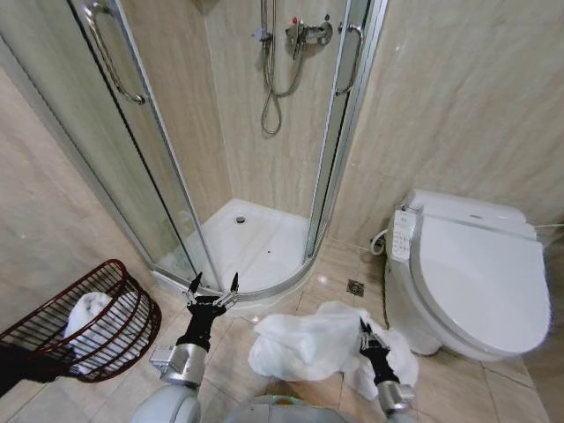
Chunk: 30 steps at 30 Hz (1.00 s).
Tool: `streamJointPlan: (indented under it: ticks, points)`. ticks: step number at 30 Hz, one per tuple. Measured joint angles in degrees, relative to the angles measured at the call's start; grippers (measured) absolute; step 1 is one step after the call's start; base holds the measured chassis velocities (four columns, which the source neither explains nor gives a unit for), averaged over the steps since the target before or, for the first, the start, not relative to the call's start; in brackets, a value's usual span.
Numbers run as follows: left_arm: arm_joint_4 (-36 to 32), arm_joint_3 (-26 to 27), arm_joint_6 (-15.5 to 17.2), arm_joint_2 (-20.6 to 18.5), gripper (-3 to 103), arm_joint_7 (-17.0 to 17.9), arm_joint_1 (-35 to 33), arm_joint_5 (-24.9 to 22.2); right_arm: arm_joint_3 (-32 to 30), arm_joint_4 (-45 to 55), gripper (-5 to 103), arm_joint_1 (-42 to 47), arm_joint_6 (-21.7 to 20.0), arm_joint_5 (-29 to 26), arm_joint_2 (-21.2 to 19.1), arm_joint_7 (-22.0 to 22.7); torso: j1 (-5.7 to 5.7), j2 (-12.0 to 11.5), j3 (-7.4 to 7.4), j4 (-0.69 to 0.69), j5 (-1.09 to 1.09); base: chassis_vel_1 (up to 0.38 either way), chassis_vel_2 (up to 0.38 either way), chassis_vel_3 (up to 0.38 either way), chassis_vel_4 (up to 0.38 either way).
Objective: Discard the used towel into the hamper.
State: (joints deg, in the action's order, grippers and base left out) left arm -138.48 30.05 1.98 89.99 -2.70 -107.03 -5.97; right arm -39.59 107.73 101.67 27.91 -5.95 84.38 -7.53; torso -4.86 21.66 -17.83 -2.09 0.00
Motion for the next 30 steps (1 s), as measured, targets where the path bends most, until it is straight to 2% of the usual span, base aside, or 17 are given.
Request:
streamJointPlan:
  ticks: [3,8,18,24,30]
  points:
    - [0.00,0.00,0.00,0.00,100,0.00,0.00,0.00,-1.20,8.61,2,2.87,0.22,-0.06,-0.12,1.47,0.00,0.00,0.00,0.00,0.00,0.000,0.000,0.000,0.000]
    - [0.00,0.00,0.00,0.00,100,0.00,0.00,0.00,-3.16,15.74,2,4.42,0.22,-0.14,-0.65,2.68,0.00,0.00,0.00,0.00,0.00,0.000,0.000,0.000,0.000]
    - [0.00,0.00,0.00,-0.01,100,0.00,0.00,0.00,-11.19,32.90,2,5.55,-2.24,-4.69,-3.34,3.56,0.00,0.00,0.00,0.00,0.00,0.000,0.000,0.000,0.000]
    - [0.00,0.00,0.00,0.00,100,0.00,0.00,0.00,-14.53,36.27,2,4.40,-3.35,-6.44,-5.14,3.96,0.00,0.00,0.00,0.00,0.00,0.000,0.000,0.000,0.000]
    - [0.00,0.00,0.00,0.00,100,0.00,0.00,0.00,-16.60,36.27,2,3.45,-2.78,-8.11,-5.79,4.16,0.00,0.00,0.00,0.00,0.00,0.000,0.000,0.000,0.000]
